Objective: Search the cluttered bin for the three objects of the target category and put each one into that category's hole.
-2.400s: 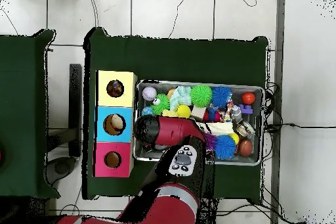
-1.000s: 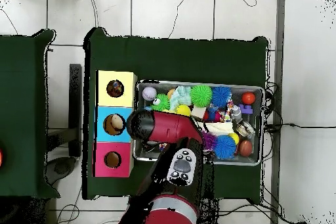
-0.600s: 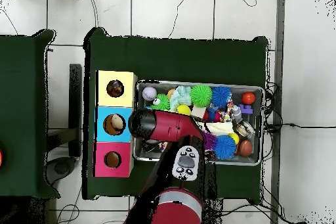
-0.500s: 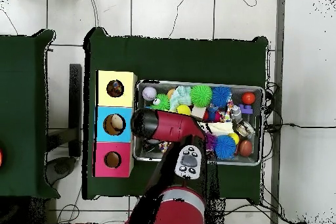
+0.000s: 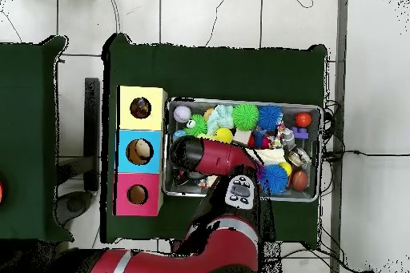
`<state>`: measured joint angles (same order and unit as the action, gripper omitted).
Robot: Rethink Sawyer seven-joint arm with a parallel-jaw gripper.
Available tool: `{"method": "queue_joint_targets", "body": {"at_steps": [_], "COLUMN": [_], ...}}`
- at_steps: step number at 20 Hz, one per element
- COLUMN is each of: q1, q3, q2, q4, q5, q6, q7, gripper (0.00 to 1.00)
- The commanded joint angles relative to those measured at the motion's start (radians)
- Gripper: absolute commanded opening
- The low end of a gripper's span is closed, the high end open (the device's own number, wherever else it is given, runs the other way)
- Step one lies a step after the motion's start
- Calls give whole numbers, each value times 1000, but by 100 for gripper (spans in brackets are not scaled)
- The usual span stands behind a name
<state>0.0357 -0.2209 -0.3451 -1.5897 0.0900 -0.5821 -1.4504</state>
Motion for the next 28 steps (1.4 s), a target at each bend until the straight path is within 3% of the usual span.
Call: {"method": "queue_joint_targets", "body": {"at_steps": [1, 7, 16, 24, 25, 28], "q1": [49, 46, 92, 93, 93, 94], "q3": [69, 79, 136, 140, 139, 143], "q2": [144, 205, 235, 240, 239, 236], "q4": [-1, 81, 92, 94, 91, 81], "q5": [-16, -5, 28, 29, 27, 25], "q6": [-33, -46, -41, -30, -17, 11], "q7": [-138, -134, -131, -149, -152, -152], "gripper": [100, 100, 100, 100, 0, 0]}}
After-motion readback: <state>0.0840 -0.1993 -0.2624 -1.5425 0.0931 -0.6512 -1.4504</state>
